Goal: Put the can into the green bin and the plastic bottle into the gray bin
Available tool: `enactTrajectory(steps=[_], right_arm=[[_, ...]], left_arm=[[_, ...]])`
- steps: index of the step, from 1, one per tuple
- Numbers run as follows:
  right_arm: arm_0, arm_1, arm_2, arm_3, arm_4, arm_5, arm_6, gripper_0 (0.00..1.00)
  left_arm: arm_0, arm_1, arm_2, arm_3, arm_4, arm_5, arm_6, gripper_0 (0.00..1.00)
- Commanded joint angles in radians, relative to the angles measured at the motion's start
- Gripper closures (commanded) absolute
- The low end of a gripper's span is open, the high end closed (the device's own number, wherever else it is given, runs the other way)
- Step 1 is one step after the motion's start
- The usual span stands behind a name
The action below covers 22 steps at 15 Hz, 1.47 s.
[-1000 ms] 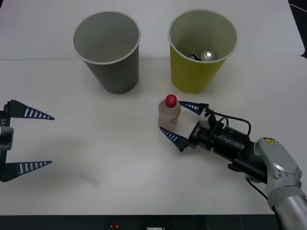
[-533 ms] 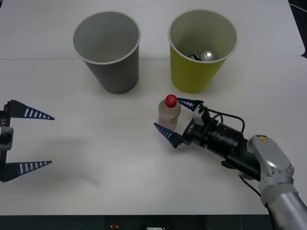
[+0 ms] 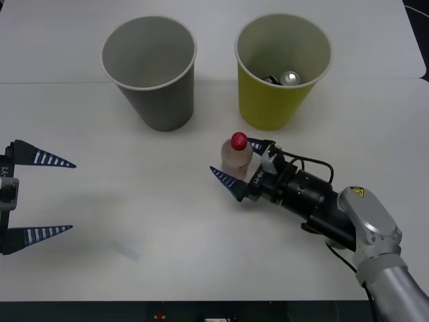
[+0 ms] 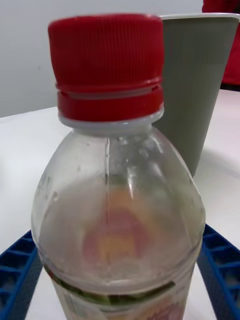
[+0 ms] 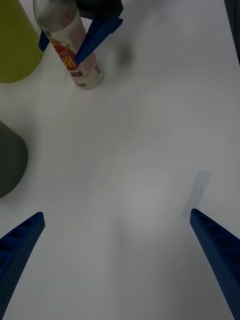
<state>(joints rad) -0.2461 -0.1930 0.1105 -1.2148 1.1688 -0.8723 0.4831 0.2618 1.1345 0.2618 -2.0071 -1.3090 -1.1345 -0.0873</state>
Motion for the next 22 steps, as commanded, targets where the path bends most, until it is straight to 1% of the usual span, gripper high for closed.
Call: enactTrajectory(steps=[1,12,14,16,17,18,22], right_arm=[[-0.002,0.003,0.0,0.0,-0.003,0.001,0.005,1.0],[-0.002,-0.005,0.005,-0.009,-0.004,-0.002,-0.018,1.0],[-0.002,-0.034,0.015,-0.026,-0.004,-0.002,-0.032,1.0],[0.002,-0.1,0.049,-0.075,-0.004,-0.001,-0.097,1.0],[0.014,-0.148,0.067,-0.127,0.011,0.007,-0.15,1.0],[0.031,-0.169,0.066,-0.172,0.04,0.009,-0.192,1.0],[0.113,-0.22,0.014,-0.374,0.233,0.007,-0.385,1.0]], left_arm=[[0.0,0.0,0.0,0.0,0.0,0.0,0.0,0.0],[0.0,0.0,0.0,0.0,0.0,0.0,0.0,0.0],[0.0,0.0,0.0,0.0,0.0,0.0,0.0,0.0],[0.0,0.0,0.0,0.0,0.0,0.0,0.0,0.0],[0.0,0.0,0.0,0.0,0.0,0.0,0.0,0.0],[0.0,0.0,0.0,0.0,0.0,0.0,0.0,0.0],[0.0,0.0,0.0,0.0,0.0,0.0,0.0,0.0]])
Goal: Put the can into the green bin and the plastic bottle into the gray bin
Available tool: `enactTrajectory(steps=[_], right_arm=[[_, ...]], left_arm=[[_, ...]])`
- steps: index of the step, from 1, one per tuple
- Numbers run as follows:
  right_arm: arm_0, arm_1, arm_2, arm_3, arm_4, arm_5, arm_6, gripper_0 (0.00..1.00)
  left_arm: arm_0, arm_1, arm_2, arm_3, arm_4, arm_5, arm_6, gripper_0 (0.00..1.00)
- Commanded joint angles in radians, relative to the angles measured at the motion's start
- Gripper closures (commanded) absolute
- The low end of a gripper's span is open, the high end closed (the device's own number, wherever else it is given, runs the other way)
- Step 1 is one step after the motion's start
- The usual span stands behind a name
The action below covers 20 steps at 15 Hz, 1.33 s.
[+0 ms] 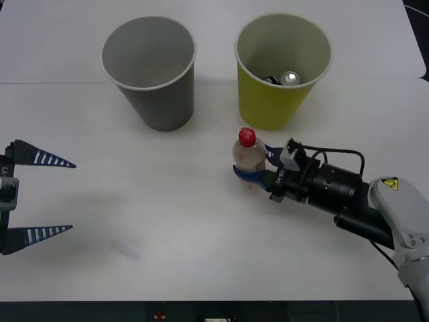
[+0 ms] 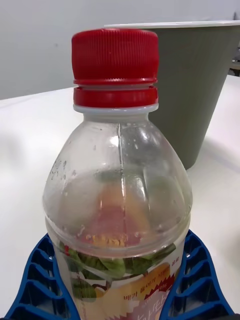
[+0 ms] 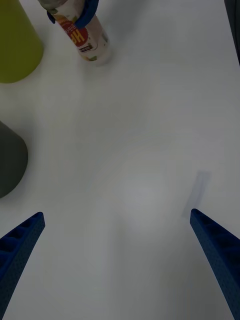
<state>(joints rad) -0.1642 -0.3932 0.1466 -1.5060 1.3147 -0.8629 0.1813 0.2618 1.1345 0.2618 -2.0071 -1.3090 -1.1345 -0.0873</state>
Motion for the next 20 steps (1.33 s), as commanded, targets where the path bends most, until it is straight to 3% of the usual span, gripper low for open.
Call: enactTrajectory(steps=[1,4,10,17,20], right_arm=[[0.049,-0.033,-0.039,-0.137,0.147,-0.007,-0.14,1.0],[0.074,-0.038,-0.107,-0.227,0.274,-0.093,-0.27,1.0],[0.091,-0.049,-0.257,-0.39,0.443,-0.312,-0.454,1.0],[0.155,-0.145,-0.265,-0.586,0.561,-0.334,-0.648,1.0],[0.173,-0.204,-0.269,-0.637,0.571,-0.35,-0.717,1.0]], left_arm=[[0.0,0.0,0.0,0.0,0.0,0.0,0.0,0.0],[0.0,0.0,0.0,0.0,0.0,0.0,0.0,0.0],[0.0,0.0,0.0,0.0,0.0,0.0,0.0,0.0],[0.0,0.0,0.0,0.0,0.0,0.0,0.0,0.0],[0.0,0.0,0.0,0.0,0.0,0.0,0.0,0.0]])
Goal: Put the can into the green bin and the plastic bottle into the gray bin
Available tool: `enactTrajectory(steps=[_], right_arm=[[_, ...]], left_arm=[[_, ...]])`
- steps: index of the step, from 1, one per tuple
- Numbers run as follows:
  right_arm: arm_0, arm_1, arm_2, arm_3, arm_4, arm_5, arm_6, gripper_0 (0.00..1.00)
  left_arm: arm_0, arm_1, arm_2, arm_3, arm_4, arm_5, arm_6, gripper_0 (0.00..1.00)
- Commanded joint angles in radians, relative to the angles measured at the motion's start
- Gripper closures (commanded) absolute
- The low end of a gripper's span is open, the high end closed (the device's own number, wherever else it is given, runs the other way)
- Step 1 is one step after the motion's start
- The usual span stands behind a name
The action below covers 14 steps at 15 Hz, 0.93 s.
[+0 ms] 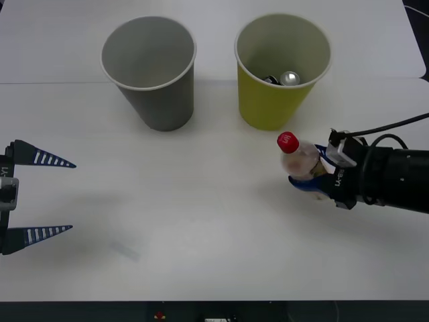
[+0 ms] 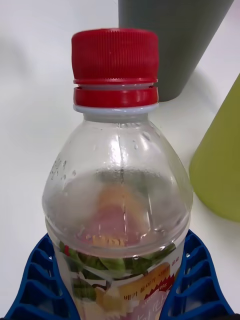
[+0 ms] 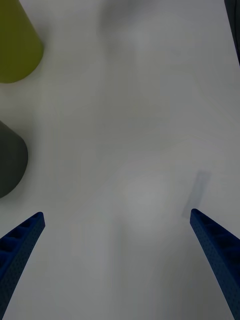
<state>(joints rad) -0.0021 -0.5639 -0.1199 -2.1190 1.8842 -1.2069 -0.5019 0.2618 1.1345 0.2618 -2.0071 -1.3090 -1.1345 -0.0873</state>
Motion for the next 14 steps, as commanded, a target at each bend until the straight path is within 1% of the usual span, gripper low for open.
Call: enactTrajectory(steps=[1,3,6,14], right_arm=[[0.021,-0.059,-0.007,-0.039,0.001,-0.006,-0.043,1.0],[0.03,-0.094,-0.023,-0.059,0.0,-0.023,-0.06,1.0],[0.031,-0.159,-0.052,-0.125,0.001,-0.085,-0.167,1.0],[0.034,-0.37,-0.052,-0.314,-0.007,-0.089,-0.494,1.0]], left_arm=[[0.0,0.0,0.0,0.0,0.0,0.0,0.0,0.0],[0.0,0.0,0.0,0.0,0.0,0.0,0.0,0.0],[0.0,0.0,0.0,0.0,0.0,0.0,0.0,0.0],[0.0,0.0,0.0,0.0,0.0,0.0,0.0,0.0]])
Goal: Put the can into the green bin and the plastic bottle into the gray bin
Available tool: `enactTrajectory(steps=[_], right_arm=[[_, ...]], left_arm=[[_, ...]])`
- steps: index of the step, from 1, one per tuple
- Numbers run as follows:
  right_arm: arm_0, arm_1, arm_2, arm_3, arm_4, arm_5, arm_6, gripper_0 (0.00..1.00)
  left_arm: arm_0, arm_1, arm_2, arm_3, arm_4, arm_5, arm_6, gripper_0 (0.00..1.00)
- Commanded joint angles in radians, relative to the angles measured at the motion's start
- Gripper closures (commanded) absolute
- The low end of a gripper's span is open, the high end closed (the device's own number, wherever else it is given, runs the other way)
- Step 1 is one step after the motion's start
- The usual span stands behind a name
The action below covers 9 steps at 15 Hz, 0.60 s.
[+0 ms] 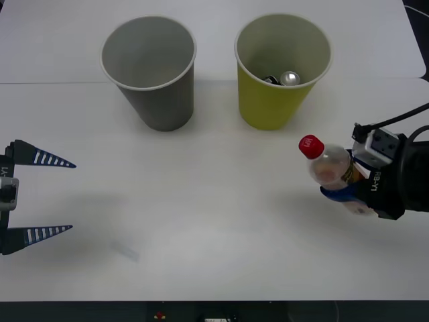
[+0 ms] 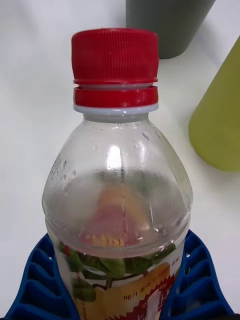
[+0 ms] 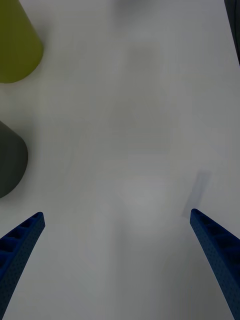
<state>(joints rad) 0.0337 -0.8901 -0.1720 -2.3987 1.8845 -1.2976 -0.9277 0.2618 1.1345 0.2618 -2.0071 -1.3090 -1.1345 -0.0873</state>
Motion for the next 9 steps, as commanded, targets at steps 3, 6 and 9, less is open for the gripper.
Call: enactTrajectory(steps=[3,6,9], right_arm=[[-0.015,-0.125,0.0,-0.093,-0.019,0.001,-0.186,1.0],[-0.054,-0.194,0.009,-0.125,-0.039,0.001,-0.29,1.0],[-0.129,-0.231,0.054,-0.123,-0.061,-0.002,-0.361,1.0]], left_arm=[[0.0,0.0,0.0,0.0,0.0,0.0,0.0,0.0],[0.0,0.0,0.0,0.0,0.0,0.0,0.0,0.0],[0.0,0.0,0.0,0.0,0.0,0.0,0.0,0.0]])
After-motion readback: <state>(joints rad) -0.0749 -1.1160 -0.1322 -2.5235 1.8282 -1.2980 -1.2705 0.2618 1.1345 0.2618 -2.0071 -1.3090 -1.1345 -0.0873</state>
